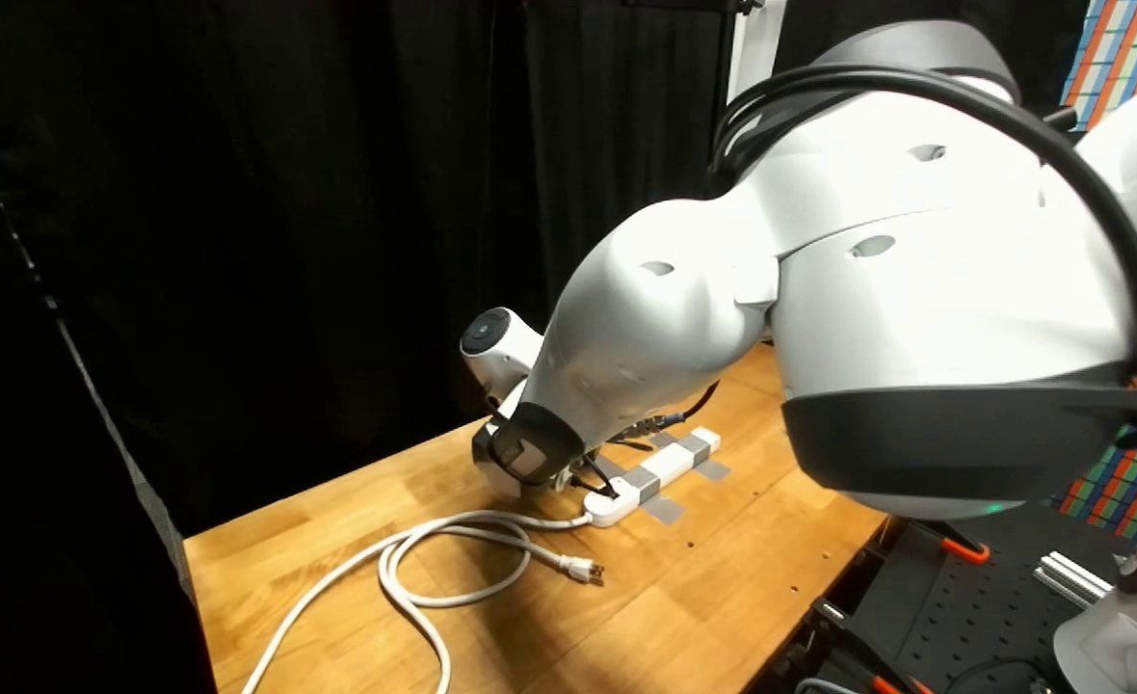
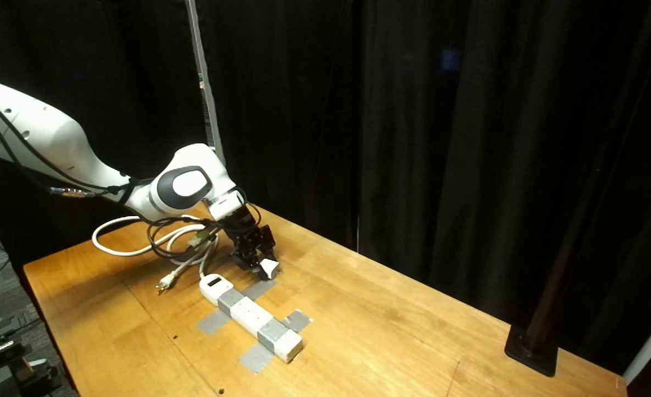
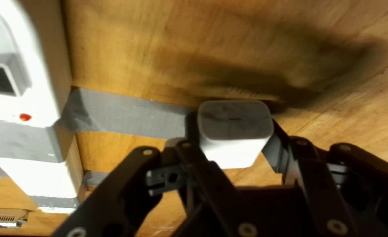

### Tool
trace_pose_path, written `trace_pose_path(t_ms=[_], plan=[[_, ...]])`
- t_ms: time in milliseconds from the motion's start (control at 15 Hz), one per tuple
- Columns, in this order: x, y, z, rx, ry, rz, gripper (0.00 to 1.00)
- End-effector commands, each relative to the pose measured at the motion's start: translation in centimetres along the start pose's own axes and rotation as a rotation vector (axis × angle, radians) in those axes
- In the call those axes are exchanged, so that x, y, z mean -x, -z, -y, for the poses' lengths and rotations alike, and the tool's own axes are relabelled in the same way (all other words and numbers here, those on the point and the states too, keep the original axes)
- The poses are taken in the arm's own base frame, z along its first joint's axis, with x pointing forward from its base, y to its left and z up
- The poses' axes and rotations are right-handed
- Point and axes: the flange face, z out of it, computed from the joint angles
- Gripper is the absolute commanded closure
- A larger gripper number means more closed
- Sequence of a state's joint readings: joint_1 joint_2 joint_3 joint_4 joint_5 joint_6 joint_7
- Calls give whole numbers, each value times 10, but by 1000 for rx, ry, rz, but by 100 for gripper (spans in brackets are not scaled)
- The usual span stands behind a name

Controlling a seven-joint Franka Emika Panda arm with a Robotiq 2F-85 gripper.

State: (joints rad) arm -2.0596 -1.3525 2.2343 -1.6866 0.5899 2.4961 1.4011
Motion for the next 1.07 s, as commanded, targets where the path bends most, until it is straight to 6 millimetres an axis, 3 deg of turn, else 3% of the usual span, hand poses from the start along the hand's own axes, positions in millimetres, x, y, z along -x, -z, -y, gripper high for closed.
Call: trace_pose_path(t_ms=[0, 533, 1000], plan=[[-13, 2, 0, -5, 11, -5, 77], [-125, 0, 11, -21, 35, 48, 77], [-200, -11, 2, -56, 20, 337, 77]])
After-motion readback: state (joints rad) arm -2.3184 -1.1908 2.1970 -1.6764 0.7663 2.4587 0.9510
